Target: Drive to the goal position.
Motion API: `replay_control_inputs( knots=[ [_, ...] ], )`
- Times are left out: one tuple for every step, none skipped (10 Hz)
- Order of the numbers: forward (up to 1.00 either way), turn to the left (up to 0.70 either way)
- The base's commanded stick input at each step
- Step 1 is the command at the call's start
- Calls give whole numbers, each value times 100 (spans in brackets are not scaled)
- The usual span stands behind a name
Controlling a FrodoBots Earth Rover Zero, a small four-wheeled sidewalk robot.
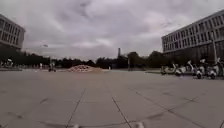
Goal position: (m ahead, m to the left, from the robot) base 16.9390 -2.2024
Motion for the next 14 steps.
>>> replay_control_inputs(
  knots=[
    [45, 0],
    [45, 0],
    [45, 0],
    [45, 0],
    [45, 0],
    [45, 0],
    [45, 0],
    [45, 0],
    [45, 0],
    [45, 0],
    [45, 0],
    [45, -15],
    [45, -27],
    [45, -27]
  ],
)
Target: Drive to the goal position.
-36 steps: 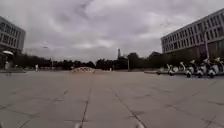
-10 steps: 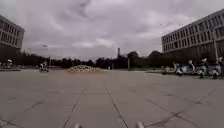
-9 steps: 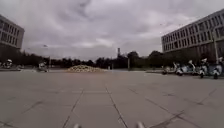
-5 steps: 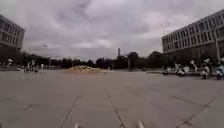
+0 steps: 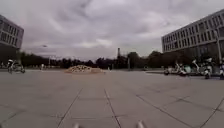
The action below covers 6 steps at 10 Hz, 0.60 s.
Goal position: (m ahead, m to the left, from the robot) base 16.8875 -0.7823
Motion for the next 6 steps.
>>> replay_control_inputs(
  knots=[
    [45, -27],
    [45, -27],
    [45, -27],
    [45, -16],
    [45, -5],
    [45, 0]
  ],
)
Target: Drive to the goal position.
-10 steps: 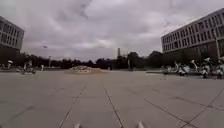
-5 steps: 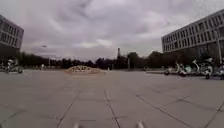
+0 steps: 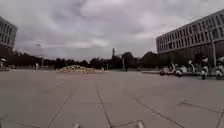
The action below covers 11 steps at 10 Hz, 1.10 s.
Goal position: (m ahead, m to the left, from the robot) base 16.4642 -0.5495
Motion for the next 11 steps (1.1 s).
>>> replay_control_inputs(
  knots=[
    [45, 0],
    [45, 0],
    [45, 0],
    [45, 0],
    [45, 0],
    [45, 0],
    [45, 0],
    [45, 0],
    [45, 0],
    [45, 0],
    [45, 0]
  ],
)
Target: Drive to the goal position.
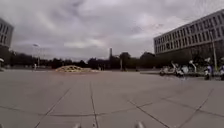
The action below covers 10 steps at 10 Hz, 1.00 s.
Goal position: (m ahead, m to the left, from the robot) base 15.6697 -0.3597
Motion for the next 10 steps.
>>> replay_control_inputs(
  knots=[
    [45, 0],
    [45, 0],
    [45, 0],
    [45, 0],
    [45, 0],
    [45, 0],
    [45, 0],
    [45, 0],
    [45, 0],
    [45, 0]
  ],
)
